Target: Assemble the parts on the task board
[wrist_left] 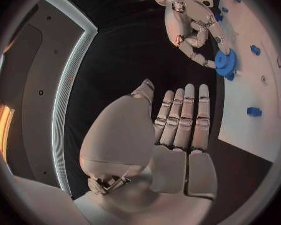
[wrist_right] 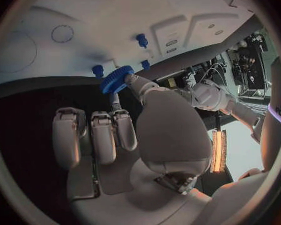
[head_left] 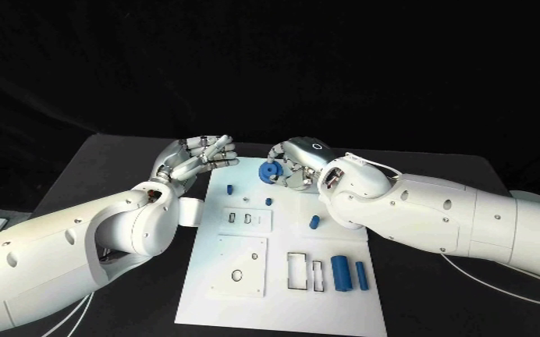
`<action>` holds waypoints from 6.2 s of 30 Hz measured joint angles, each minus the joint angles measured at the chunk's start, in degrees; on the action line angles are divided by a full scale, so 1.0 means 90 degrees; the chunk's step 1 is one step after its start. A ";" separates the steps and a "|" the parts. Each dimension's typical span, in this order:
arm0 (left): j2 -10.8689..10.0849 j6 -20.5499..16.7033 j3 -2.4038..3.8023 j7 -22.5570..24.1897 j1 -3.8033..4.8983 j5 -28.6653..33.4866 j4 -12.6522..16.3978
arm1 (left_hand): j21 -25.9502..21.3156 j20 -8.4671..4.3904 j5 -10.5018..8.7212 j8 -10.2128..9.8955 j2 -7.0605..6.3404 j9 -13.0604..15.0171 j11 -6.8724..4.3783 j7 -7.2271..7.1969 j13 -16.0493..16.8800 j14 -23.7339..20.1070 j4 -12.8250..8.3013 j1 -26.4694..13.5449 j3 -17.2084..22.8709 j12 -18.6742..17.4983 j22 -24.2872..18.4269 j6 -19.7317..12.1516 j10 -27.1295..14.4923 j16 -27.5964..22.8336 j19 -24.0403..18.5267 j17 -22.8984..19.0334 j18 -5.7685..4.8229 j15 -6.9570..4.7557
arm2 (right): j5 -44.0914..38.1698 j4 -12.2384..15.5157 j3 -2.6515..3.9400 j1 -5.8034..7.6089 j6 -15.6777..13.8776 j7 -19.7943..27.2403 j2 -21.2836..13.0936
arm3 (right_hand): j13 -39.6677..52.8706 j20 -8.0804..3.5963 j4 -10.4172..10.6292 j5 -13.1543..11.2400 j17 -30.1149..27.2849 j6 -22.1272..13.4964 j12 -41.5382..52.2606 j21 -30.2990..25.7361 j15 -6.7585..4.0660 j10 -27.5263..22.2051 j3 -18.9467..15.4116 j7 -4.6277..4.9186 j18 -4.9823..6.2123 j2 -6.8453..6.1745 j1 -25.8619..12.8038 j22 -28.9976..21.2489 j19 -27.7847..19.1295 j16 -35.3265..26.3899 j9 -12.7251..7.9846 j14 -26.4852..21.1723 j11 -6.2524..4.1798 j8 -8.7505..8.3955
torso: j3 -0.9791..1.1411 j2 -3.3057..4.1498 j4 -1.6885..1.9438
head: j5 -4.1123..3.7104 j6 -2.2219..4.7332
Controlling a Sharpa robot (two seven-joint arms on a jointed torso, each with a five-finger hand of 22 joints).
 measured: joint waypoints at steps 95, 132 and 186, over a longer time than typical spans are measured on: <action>0.0039 0.0106 -0.0001 -0.0018 -0.0004 0.0005 -0.0202 | -0.0026 0.0023 0.0000 -0.0021 0.0000 -0.0011 0.0000 0.0000 -0.0004 0.0000 0.0000 0.0000 0.0000 -0.0051 -0.0021 0.0000 0.0000 -0.0025 0.0023 0.0014 0.0000 0.0000 | 0.2391 0.0598 -0.0005 0.0137 0.0235 0.1110 -0.2156 | 0.0002 0.0083 -0.0076 -0.0406 0.0001 -0.0044 -0.0324 -0.0423 0.0024 -0.0232 -0.0118 0.0068 0.0001 -0.0343 -0.0226 -0.0001 -0.0308 -0.0070 -0.0076 -0.0024 0.0089 -0.0627 | 0.0140 -0.0124 -0.0266 | -0.0079 0.0084; 0.0075 0.0291 -0.0003 -0.0003 -0.0014 0.0016 -0.0268 | -0.0026 0.0022 0.0000 -0.0051 0.0000 -0.0009 0.0000 0.0000 -0.0003 0.0000 0.0000 0.0000 0.0000 -0.0075 -0.0028 0.0000 0.0000 -0.0025 0.0023 0.0012 0.0000 0.0000 | 0.2788 -0.0458 -0.0016 -0.0439 0.0718 0.1873 -0.1807 | 0.0000 0.0046 -0.0308 -0.0245 0.0000 -0.0080 -0.0486 -0.0665 0.0024 -0.0421 -0.0031 0.0033 0.0103 -0.0312 0.0019 0.0001 -0.0504 -0.0135 -0.0085 -0.0024 0.0080 -0.0751 | 0.0199 -0.0142 -0.0330 | -0.0139 -0.0106; 0.0048 0.0306 -0.0002 -0.0021 -0.0014 0.0018 -0.0274 | -0.0026 0.0022 0.0000 -0.0051 0.0000 -0.0013 0.0000 0.0000 -0.0003 0.0000 -0.0018 0.0000 0.0018 -0.0074 -0.0039 0.0000 0.0000 -0.0024 0.0023 0.0021 0.0000 0.0000 | 0.2792 -0.0620 -0.0013 -0.0499 0.0493 0.1849 -0.1580 | -0.0001 -0.0049 -0.0499 -0.0643 0.0003 0.0705 -0.0272 -0.0498 -0.0093 -0.0158 0.0390 -0.0168 0.0102 0.0173 0.0062 -0.0003 -0.0271 -0.0111 0.0102 -0.0025 -0.0069 -0.0373 | 0.0207 -0.0151 -0.0339 | -0.0037 -0.0189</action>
